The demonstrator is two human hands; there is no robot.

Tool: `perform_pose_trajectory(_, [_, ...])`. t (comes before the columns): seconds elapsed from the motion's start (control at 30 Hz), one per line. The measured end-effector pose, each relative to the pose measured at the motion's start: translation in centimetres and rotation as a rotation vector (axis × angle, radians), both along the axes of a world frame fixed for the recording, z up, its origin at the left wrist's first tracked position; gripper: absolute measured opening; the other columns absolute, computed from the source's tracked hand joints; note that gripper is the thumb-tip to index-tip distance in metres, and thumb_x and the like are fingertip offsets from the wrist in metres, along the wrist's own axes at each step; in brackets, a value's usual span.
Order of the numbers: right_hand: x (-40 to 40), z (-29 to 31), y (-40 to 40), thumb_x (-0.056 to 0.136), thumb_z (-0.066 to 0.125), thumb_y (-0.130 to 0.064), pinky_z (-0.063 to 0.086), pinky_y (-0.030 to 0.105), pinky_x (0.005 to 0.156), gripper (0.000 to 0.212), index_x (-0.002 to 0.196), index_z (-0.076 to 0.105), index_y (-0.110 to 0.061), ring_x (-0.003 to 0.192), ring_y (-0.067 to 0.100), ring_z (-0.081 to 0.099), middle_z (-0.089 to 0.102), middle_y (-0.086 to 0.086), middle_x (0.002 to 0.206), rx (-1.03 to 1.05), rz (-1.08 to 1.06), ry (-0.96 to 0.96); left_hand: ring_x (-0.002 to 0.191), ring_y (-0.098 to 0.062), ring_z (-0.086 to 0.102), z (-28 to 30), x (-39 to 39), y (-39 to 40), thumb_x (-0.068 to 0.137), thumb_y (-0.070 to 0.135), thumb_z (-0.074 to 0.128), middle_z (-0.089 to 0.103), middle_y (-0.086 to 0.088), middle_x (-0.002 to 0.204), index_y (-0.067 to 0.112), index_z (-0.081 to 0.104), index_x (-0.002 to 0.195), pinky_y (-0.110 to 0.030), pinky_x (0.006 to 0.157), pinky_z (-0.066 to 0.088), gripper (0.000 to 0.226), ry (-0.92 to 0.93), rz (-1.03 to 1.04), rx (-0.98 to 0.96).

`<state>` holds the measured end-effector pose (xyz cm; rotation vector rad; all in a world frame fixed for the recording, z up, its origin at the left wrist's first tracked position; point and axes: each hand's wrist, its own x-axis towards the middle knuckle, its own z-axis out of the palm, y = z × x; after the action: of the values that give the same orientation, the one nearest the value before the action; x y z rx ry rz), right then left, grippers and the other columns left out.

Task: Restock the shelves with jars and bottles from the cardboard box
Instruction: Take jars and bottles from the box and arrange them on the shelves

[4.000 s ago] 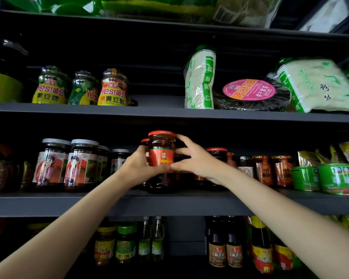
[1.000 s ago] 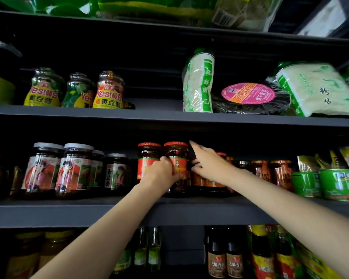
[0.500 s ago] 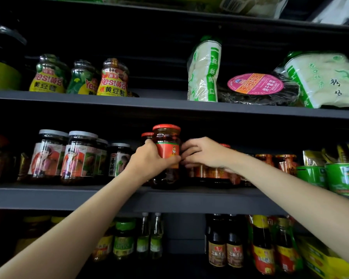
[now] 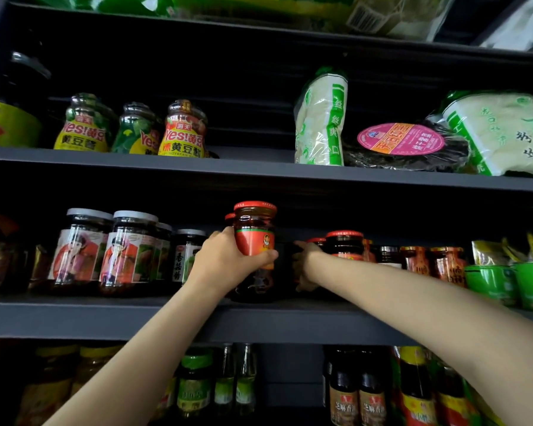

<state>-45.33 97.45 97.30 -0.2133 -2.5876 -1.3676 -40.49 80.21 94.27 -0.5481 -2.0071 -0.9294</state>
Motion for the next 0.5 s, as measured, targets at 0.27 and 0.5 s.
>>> perform_pose_trajectory(0.27, [-1.6, -0.6, 0.9, 0.101, 0.026, -0.039, 0.002, 0.047, 0.117, 0.055, 0.15, 0.015, -0.017, 0.145, 0.026, 0.006, 0.016, 0.005, 0.156, -0.135, -0.043, 0.1, 0.101, -0.021, 0.056, 0.0, -0.4, 0.0, 0.069, 0.055, 0.071, 0.06, -0.006, 0.108, 0.014, 0.053, 0.108, -0.027, 0.079, 0.042, 0.06, 0.006, -0.016, 0.007])
perform_pose_trajectory(0.5, [-0.5, -0.1, 1.0, 0.1, 0.036, -0.03, 0.003, 0.04, 0.118, 0.054, 0.147, 0.023, -0.006, 0.144, 0.024, 0.014, 0.022, 0.01, 0.154, -0.117, 0.091, 0.046, 0.1, -0.019, 0.055, 0.0, -0.4, 0.0, 0.069, 0.057, 0.07, 0.059, -0.005, 0.108, 0.014, 0.052, 0.111, -0.026, 0.077, 0.04, 0.062, -0.006, -0.008, -0.001])
